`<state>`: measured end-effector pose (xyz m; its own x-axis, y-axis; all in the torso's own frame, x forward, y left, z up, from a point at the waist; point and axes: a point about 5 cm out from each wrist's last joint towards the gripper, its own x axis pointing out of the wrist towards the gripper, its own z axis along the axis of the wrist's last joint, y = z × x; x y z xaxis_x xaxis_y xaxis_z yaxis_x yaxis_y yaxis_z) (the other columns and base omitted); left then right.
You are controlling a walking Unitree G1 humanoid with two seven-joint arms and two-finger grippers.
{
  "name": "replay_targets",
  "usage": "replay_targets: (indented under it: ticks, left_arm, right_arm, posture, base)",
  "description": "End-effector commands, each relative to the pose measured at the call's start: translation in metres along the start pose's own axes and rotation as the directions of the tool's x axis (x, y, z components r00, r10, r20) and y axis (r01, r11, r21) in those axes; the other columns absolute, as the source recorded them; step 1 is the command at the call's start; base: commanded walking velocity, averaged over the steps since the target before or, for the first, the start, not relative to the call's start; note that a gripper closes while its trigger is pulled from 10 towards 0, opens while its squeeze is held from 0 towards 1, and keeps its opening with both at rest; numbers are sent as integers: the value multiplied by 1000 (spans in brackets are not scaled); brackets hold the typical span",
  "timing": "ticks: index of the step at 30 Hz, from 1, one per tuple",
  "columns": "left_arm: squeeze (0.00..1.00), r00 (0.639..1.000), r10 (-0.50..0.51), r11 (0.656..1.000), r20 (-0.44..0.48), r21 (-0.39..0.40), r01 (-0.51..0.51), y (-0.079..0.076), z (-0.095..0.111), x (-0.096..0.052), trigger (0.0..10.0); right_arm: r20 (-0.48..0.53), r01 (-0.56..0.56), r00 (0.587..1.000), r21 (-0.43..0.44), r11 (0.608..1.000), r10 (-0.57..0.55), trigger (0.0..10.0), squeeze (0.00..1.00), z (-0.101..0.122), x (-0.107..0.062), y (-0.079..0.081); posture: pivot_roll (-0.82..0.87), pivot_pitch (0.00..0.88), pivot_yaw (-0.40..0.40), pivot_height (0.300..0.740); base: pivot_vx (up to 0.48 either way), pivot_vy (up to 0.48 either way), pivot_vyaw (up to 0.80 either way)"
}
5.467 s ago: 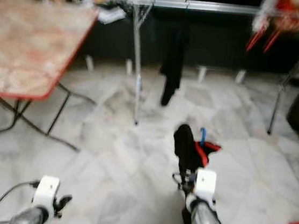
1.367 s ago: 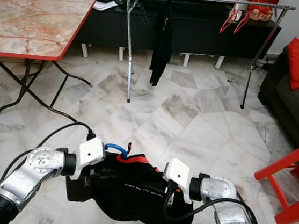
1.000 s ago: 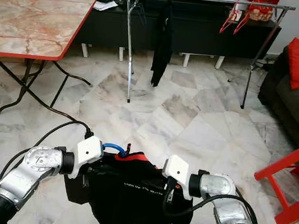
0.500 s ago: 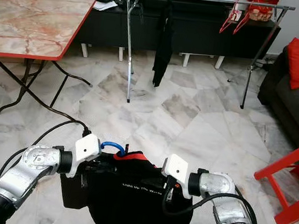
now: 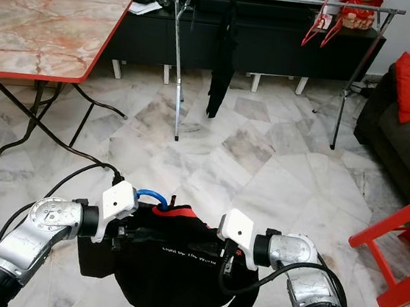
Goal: Hang hanger
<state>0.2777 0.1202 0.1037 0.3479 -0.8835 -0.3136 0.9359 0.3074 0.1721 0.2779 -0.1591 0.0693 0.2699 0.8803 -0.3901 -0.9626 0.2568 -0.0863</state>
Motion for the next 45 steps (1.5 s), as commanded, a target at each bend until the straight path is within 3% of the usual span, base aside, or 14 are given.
replay_targets:
  ticks: [1, 14, 18, 30, 38, 45]
  left_arm:
    - [0, 999, -37, 999, 2, -11, 37, -7, -3, 7, 10000]
    - [0, 999, -35, 998, -18, -47, 34, -8, -12, 5, 10000]
    - [0, 999, 27, 997, -20, -69, -28, -3, -17, 0, 10000]
    - [0, 997, 72, 994, 3, -79, -71, 6, -14, -9, 10000]
    - [0, 986, 164, 981, 24, -106, -160, 27, -11, -29, 10000]
    - [0, 996, 90, 993, 2, -83, -90, 22, -11, -38, 10000]
  right_arm:
    - [118, 19, 993, -99, 995, -8, 10000, 0, 35, 4, -12]
    - [143, 13, 990, -108, 994, 2, 10000, 0, 42, 3, -14]
    - [141, 16, 990, -111, 994, -1, 10000, 0, 43, 1, -15]
    - [129, 4, 992, -96, 995, 9, 10000, 0, 38, 1, -11]
    - [113, -6, 994, -74, 997, 15, 10000, 0, 31, -6, -7]
    - [97, -14, 995, -58, 998, 20, 10000, 0, 25, -6, -4]
  posture:
    - [-31, 0, -52, 740]
    - [-32, 0, -50, 740]
    - [-32, 0, -52, 740]
    - [-29, 0, -53, 740]
    - [-31, 0, -53, 740]
    - [-31, 0, -53, 740]
  base:
    - [0, 0, 0]
    - [0, 0, 0]
    - [0, 0, 0]
    - [0, 0, 0]
    - [0, 0, 0]
    - [0, 0, 0]
